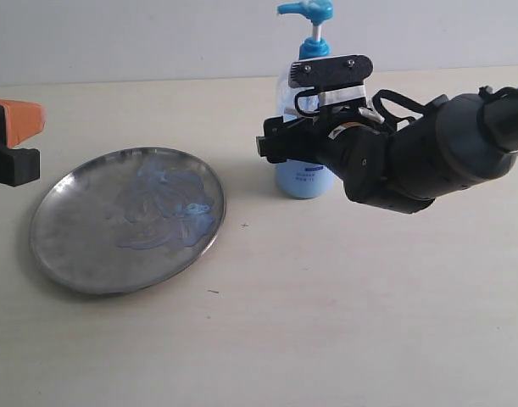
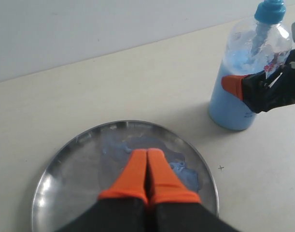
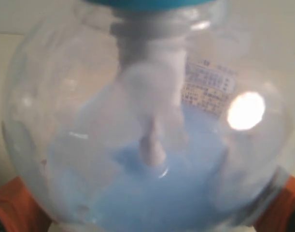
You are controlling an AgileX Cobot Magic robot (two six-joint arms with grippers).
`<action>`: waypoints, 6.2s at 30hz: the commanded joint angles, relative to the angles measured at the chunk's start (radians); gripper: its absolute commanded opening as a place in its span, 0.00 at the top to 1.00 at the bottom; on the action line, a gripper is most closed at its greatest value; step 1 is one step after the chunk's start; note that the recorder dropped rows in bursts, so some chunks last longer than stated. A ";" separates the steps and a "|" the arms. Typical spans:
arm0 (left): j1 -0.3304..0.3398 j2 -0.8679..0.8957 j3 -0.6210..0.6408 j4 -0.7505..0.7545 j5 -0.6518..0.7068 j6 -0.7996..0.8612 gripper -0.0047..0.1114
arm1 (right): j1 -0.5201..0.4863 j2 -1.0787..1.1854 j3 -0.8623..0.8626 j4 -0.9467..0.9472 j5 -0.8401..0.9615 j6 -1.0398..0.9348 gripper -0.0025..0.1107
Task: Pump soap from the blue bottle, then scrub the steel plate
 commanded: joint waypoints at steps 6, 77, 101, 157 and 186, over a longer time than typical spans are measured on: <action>0.001 -0.007 0.003 0.007 -0.008 0.003 0.96 | -0.005 -0.039 -0.007 -0.005 0.127 -0.059 0.17; 0.001 -0.008 0.000 -0.041 0.015 -0.031 0.96 | -0.005 -0.591 0.162 0.727 0.536 -0.833 0.17; -0.130 0.104 -0.052 -0.038 0.062 -0.020 0.96 | -0.005 -0.704 0.162 0.723 0.533 -0.915 0.52; -0.161 0.985 -0.767 0.418 0.517 -0.136 0.96 | -0.005 -0.972 0.303 0.772 0.745 -0.968 0.98; -0.159 1.155 -0.839 0.550 0.524 -0.208 0.96 | -0.005 -0.972 0.303 0.645 0.763 -0.861 0.98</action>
